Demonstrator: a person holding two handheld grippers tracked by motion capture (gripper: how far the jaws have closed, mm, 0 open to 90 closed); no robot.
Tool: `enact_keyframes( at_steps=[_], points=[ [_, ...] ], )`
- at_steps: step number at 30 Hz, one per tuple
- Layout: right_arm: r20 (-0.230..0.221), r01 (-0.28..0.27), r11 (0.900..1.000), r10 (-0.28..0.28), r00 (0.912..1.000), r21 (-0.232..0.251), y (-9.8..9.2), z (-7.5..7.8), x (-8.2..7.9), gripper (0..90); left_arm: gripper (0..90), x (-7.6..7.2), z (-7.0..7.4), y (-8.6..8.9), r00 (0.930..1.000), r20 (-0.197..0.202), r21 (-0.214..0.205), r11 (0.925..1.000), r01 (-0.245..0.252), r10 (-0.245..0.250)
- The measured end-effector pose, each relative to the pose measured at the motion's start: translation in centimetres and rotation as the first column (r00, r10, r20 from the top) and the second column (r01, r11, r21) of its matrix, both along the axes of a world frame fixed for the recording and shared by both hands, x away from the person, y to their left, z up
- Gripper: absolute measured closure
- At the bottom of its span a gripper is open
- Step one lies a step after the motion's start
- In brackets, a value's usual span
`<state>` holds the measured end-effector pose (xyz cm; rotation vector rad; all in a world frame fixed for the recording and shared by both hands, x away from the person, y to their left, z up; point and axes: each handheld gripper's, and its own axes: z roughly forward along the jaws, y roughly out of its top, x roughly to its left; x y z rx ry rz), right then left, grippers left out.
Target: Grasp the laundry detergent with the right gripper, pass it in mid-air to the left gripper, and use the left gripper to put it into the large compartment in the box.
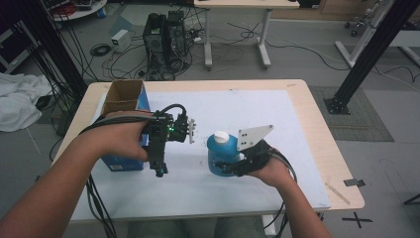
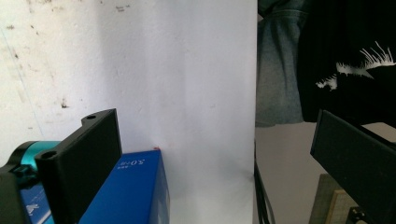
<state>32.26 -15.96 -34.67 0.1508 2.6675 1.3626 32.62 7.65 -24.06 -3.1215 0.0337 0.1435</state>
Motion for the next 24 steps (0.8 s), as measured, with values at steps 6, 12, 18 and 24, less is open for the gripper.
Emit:
enact_keyframes(
  at_steps=[6, 12, 18, 24],
  points=[
    [-0.026, -0.054, 0.9985, 0.054, 0.9982, 0.006, 2.0, -1.1, -0.3, 45.6, 1.8, -0.2, 0.0, -0.5, 0.9997, 0.013, -0.01, 0.9998, 0.019, -0.019],
    [-0.013, -0.1, 0.995, 0.1, 0.9949, 0.004, 4.2, -1.9, -0.5, 45.6, 1.8, -0.4, -0.1, -0.9, 0.9999, 0.0, -0.011, 0.9998, 0.015, -0.015],
    [-0.017, -0.125, 0.9921, 0.125, 0.992, 0.01, 5.6, -1.9, -0.5, 45.6, 1.8, -0.4, -0.3, -1.2, 0.9998, -0.001, -0.016, 0.9997, 0.021, -0.021],
    [-0.015, -0.144, 0.9893, 0.144, 0.9894, 0.02, 7.1, -2.1, -0.6, 45.6, 1.8, -0.4, -0.5, -1.5, 0.9993, 0.006, -0.025, 0.999, 0.036, -0.036]
  ],
)
